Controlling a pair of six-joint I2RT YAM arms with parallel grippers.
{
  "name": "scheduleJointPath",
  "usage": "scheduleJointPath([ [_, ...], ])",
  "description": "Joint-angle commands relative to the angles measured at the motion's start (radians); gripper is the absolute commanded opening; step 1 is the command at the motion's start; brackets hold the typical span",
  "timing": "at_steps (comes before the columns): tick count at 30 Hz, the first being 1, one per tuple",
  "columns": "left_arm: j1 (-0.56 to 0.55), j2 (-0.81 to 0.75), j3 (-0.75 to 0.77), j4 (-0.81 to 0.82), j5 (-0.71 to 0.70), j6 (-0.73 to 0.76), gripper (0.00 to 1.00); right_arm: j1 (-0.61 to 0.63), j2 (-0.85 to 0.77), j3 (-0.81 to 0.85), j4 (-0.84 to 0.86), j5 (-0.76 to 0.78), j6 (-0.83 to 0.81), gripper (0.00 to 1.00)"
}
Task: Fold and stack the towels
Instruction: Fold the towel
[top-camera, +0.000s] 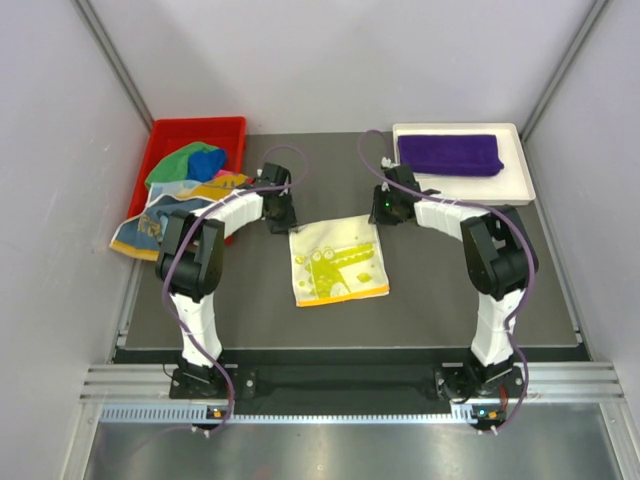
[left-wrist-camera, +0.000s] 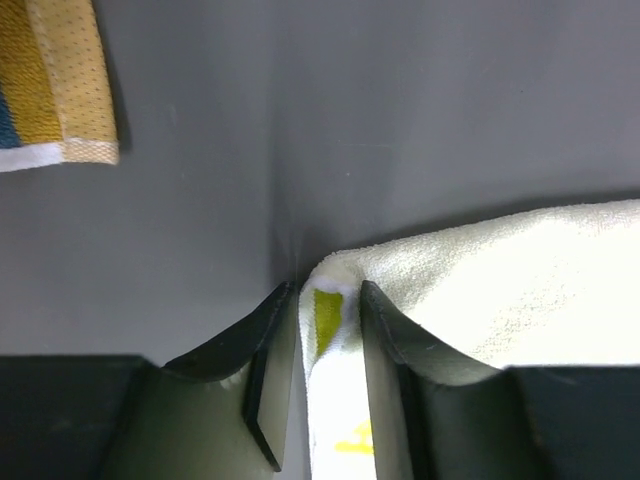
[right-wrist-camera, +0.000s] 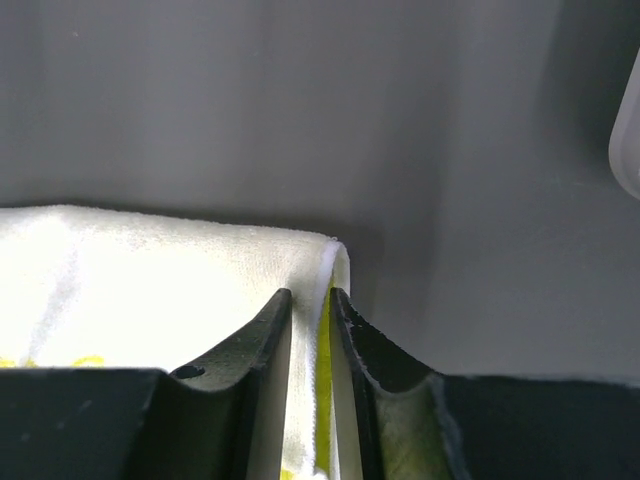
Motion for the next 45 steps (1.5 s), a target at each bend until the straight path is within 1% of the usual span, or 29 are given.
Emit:
scheduleJointPath([
  [1, 0.013, -0.050, -0.013, 0.061, 0.033, -0.031, 0.33, -0.017, 0.004, 0.045, 0.025, -0.015, 0.006, 0.21],
  [3, 0.020, -0.048, -0.013, 0.064, 0.030, -0.040, 0.23, -0.022, 0.004, 0.048, 0.024, -0.018, 0.010, 0.16],
  [5, 0.029, -0.047, -0.014, 0.067, 0.027, -0.047, 0.16, -0.028, 0.007, 0.049, 0.025, -0.023, 0.010, 0.13],
  [6, 0.032, -0.047, -0.014, 0.073, 0.027, -0.048, 0.08, -0.031, 0.007, 0.051, 0.025, -0.026, 0.012, 0.09],
  [11, 0.049, -0.030, 0.006, 0.083, 0.041, -0.050, 0.00, -0.054, 0.010, 0.057, 0.027, -0.029, 0.013, 0.03],
  [16, 0.061, -0.001, 0.026, 0.105, 0.081, -0.053, 0.00, -0.085, 0.011, 0.057, 0.041, -0.038, 0.017, 0.00],
  [20, 0.063, 0.019, 0.061, 0.115, 0.101, -0.047, 0.04, -0.092, 0.013, 0.065, 0.039, -0.052, 0.010, 0.01],
  [24, 0.063, 0.037, 0.099, 0.093, 0.095, -0.042, 0.08, -0.089, -0.030, 0.012, 0.076, -0.065, 0.018, 0.20],
  [28, 0.063, 0.051, 0.121, 0.089, 0.095, -0.042, 0.08, -0.077, -0.056, -0.020, 0.087, -0.072, 0.020, 0.27],
  [36, 0.064, 0.065, 0.138, 0.073, 0.095, -0.044, 0.08, -0.048, -0.047, -0.028, 0.088, -0.062, 0.052, 0.28],
  [45, 0.067, 0.062, 0.135, 0.067, 0.095, -0.037, 0.08, -0.046, -0.157, -0.150, 0.157, 0.040, 0.119, 0.26],
])
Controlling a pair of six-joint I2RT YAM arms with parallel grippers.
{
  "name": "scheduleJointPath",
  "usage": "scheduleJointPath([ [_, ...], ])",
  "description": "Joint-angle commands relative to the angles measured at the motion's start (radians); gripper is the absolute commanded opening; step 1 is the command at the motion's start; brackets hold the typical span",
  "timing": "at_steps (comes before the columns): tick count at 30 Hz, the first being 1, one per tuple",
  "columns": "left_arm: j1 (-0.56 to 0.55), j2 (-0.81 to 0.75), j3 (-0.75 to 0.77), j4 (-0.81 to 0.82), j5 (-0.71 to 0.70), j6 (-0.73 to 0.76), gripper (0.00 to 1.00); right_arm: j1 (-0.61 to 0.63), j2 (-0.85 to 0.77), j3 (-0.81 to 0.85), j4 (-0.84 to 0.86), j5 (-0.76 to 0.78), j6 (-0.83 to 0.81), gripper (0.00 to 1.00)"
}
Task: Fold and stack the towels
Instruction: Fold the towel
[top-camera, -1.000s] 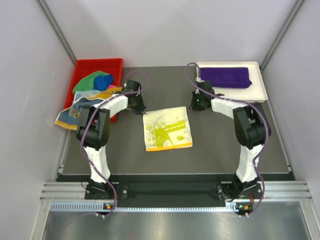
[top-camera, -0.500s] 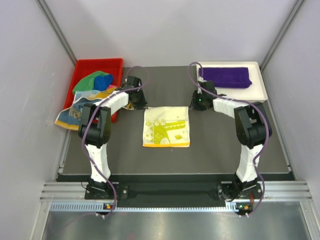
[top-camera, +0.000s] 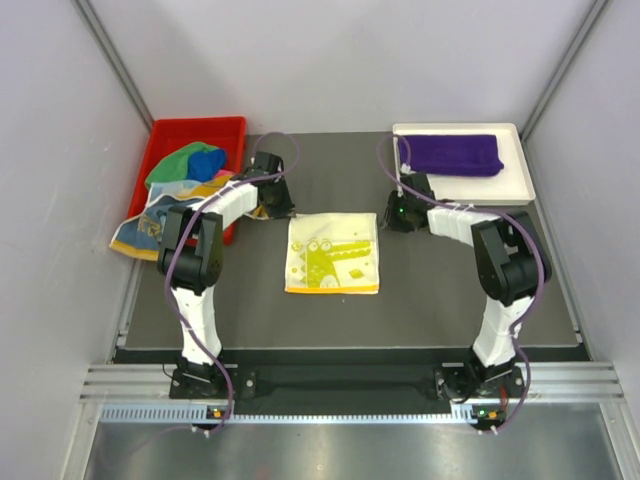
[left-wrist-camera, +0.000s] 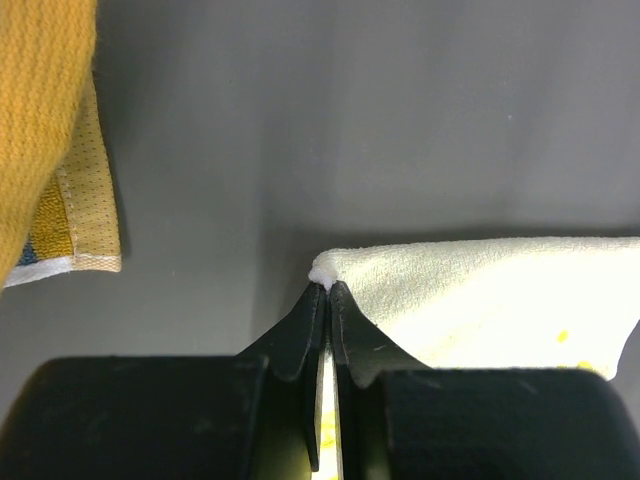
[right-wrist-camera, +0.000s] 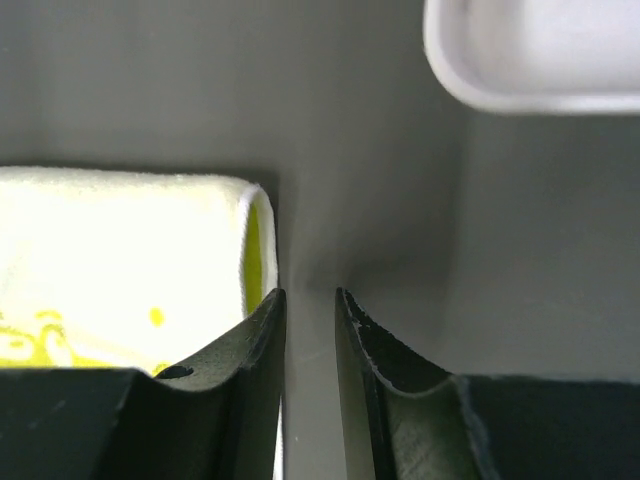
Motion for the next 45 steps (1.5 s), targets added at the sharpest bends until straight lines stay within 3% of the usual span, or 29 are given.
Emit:
scheduleJointPath([
  [1, 0.010, 0.002, 0.030, 0.015, 0.003, 0.008, 0.08, 0.009, -0.111, -0.020, 0.078, 0.048, 0.036, 0.26],
  [9, 0.014, 0.008, 0.026, 0.018, 0.005, 0.008, 0.08, 0.032, -0.116, -0.014, 0.078, 0.019, 0.035, 0.26],
  [22, 0.016, 0.016, 0.026, 0.021, 0.011, 0.011, 0.08, 0.073, 0.013, 0.127, 0.018, 0.046, 0.014, 0.27],
  [45, 0.021, 0.028, 0.029, 0.022, 0.022, 0.011, 0.08, 0.078, 0.068, 0.155, 0.002, 0.072, 0.007, 0.26],
])
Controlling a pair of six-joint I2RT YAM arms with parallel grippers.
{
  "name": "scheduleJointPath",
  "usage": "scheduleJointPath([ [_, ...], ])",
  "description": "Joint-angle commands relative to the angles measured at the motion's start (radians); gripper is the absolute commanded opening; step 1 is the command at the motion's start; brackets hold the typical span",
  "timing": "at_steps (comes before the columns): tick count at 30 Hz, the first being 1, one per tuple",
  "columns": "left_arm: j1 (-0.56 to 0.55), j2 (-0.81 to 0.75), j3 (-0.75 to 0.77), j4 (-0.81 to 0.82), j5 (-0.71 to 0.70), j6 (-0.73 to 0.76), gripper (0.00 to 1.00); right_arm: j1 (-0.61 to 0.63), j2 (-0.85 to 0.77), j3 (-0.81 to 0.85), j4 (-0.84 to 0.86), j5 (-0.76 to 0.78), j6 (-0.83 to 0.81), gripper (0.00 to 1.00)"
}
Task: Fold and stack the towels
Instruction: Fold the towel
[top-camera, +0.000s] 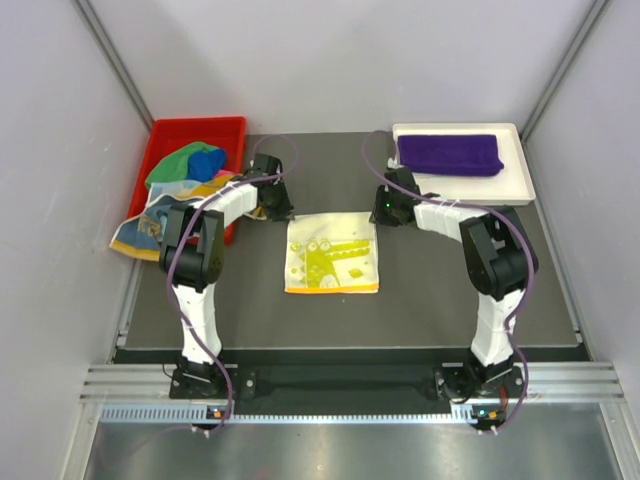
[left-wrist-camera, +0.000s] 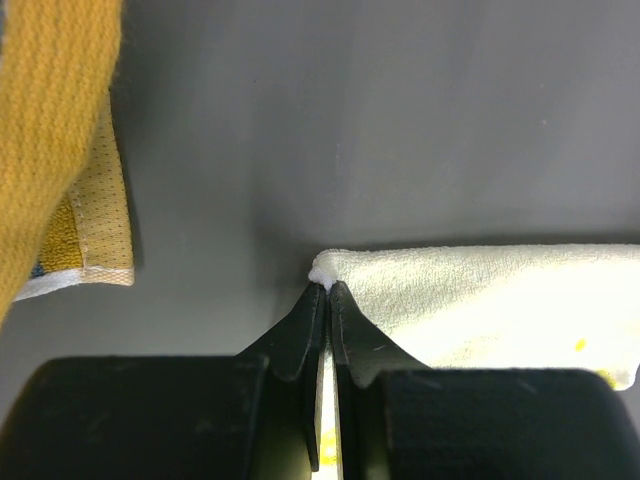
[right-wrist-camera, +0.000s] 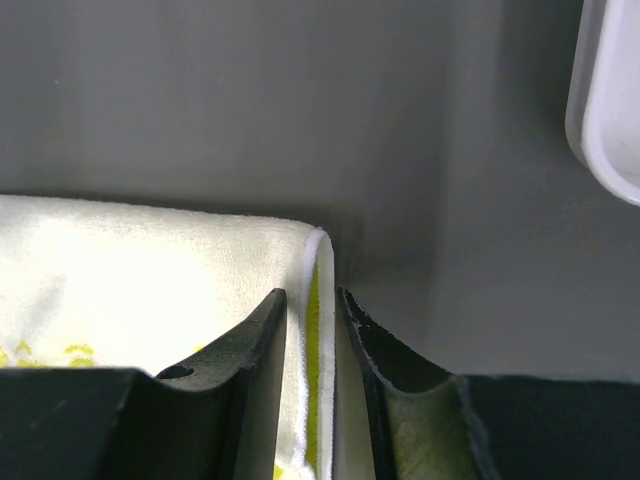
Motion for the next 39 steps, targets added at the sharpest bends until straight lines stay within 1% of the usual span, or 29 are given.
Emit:
scheduleJointPath([
  [1, 0.008, 0.003, 0.029, 0.023, 0.013, 0.010, 0.08, 0.012, 0.015, 0.057, 0.026, 0.001, -0.007, 0.25],
  [4, 0.008, 0.005, 0.030, 0.026, 0.013, 0.009, 0.08, 0.012, 0.023, 0.065, 0.028, -0.002, -0.007, 0.19],
  [7, 0.008, 0.005, 0.033, 0.026, 0.013, 0.009, 0.07, 0.014, 0.026, 0.070, 0.026, -0.003, -0.007, 0.09],
  [8, 0.008, 0.005, 0.033, 0.027, 0.012, 0.010, 0.07, 0.011, 0.026, 0.070, 0.026, -0.002, -0.009, 0.05],
  [10, 0.010, 0.002, 0.036, 0.024, 0.006, 0.010, 0.05, 0.009, 0.028, 0.074, 0.019, 0.004, -0.017, 0.00],
  [12, 0.011, 0.006, 0.041, 0.023, 0.002, 0.012, 0.02, -0.003, 0.026, 0.074, 0.016, 0.012, -0.021, 0.00],
  [16, 0.018, 0.000, 0.041, 0.038, 0.008, 0.019, 0.00, -0.031, 0.019, 0.064, 0.020, 0.003, -0.027, 0.00],
  [22, 0.022, -0.003, 0.049, 0.058, 0.012, 0.026, 0.02, -0.038, 0.025, 0.067, 0.016, 0.007, -0.035, 0.00],
  [23, 0.025, -0.002, 0.047, 0.058, 0.009, 0.023, 0.04, -0.038, 0.028, 0.068, 0.016, 0.006, -0.035, 0.00],
  [25, 0.027, -0.005, 0.044, 0.076, 0.021, 0.024, 0.09, -0.038, 0.029, 0.068, 0.017, -0.005, -0.038, 0.00],
  [26, 0.028, -0.006, 0.044, 0.078, 0.030, 0.029, 0.18, -0.038, 0.029, 0.070, 0.019, -0.006, -0.038, 0.00],
  [27, 0.028, -0.009, 0.044, 0.081, 0.030, 0.030, 0.22, -0.037, 0.031, 0.070, 0.017, -0.009, -0.040, 0.01],
  [29, 0.028, -0.017, 0.038, 0.099, 0.036, 0.038, 0.34, -0.037, 0.028, 0.068, 0.017, -0.019, -0.043, 0.09],
  [30, 0.028, -0.026, 0.036, 0.102, 0.033, 0.039, 0.36, -0.037, 0.025, 0.067, 0.017, -0.020, -0.043, 0.11],
  [31, 0.028, -0.032, 0.036, 0.102, 0.026, 0.042, 0.37, -0.038, 0.020, 0.062, 0.017, -0.020, -0.044, 0.18],
  [34, 0.034, -0.060, 0.039, 0.101, 0.009, 0.055, 0.40, -0.037, -0.003, 0.056, 0.007, -0.010, -0.050, 0.28],
  [35, 0.035, -0.069, 0.041, 0.093, 0.000, 0.067, 0.42, -0.038, -0.015, 0.057, -0.003, 0.004, -0.053, 0.29],
  [37, 0.035, -0.098, 0.041, 0.075, -0.030, 0.082, 0.43, -0.038, -0.026, 0.057, -0.010, 0.013, -0.061, 0.34],
  [39, 0.035, -0.112, 0.039, 0.055, -0.027, 0.107, 0.42, -0.035, -0.026, 0.070, -0.029, 0.017, -0.070, 0.36],
])
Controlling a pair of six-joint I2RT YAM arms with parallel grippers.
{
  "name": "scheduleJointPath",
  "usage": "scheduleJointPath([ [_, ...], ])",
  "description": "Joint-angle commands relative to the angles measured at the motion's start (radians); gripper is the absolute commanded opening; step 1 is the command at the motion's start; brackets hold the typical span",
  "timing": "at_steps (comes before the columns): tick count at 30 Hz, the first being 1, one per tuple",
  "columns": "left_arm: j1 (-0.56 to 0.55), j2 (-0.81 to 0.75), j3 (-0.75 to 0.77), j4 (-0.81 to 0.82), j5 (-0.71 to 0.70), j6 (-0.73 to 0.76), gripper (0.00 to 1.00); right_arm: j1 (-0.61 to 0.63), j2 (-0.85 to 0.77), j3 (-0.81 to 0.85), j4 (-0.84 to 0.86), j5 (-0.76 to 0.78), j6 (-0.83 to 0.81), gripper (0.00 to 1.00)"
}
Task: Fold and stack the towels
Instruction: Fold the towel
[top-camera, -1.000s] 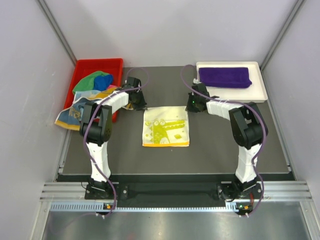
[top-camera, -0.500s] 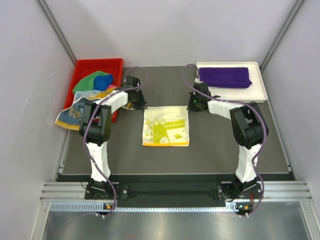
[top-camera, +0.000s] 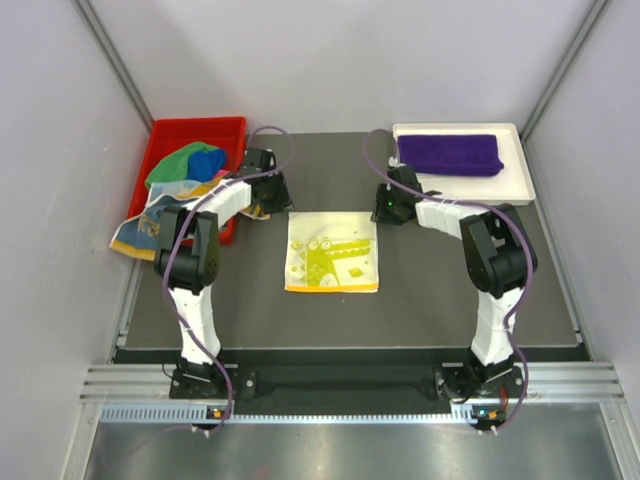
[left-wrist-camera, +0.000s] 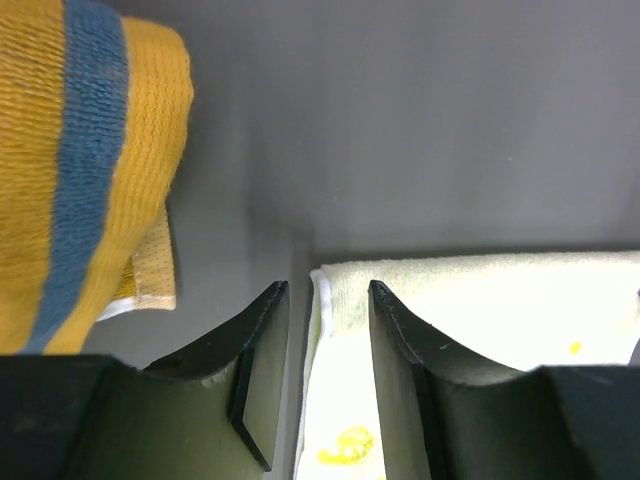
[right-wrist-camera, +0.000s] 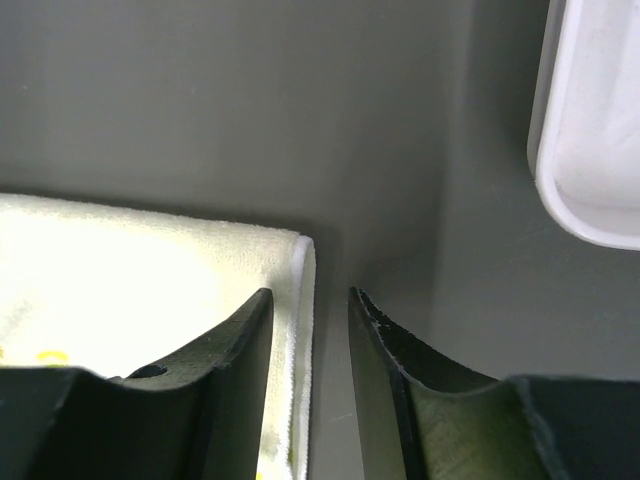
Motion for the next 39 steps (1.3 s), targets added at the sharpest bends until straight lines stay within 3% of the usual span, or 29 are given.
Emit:
scheduleJointPath([
  [1, 0.006, -0.089, 0.034, -0.005, -0.009, 0.061, 0.42, -0.006, -0.047, 0.062, -0.024, 0.021, -0.030, 0.37],
  [8, -0.011, -0.059, 0.012, -0.046, 0.048, 0.093, 0.42, 0.009, 0.014, 0.102, -0.048, 0.021, -0.033, 0.37],
  [12, -0.029, 0.003, 0.051, -0.107, 0.002, 0.106, 0.40, 0.012, 0.045, 0.122, -0.058, 0.021, -0.037, 0.37],
  [23, -0.039, 0.055, 0.046, -0.071, -0.059, 0.095, 0.38, 0.012, 0.105, 0.150, -0.079, 0.021, -0.066, 0.34],
  [28, -0.043, 0.040, 0.003, -0.025, -0.101, 0.078, 0.35, 0.021, 0.118, 0.173, -0.093, 0.044, -0.076, 0.28],
  [39, -0.042, -0.012, -0.138, 0.170, -0.036, 0.018, 0.26, 0.029, 0.126, 0.178, -0.104, 0.041, -0.096, 0.07],
])
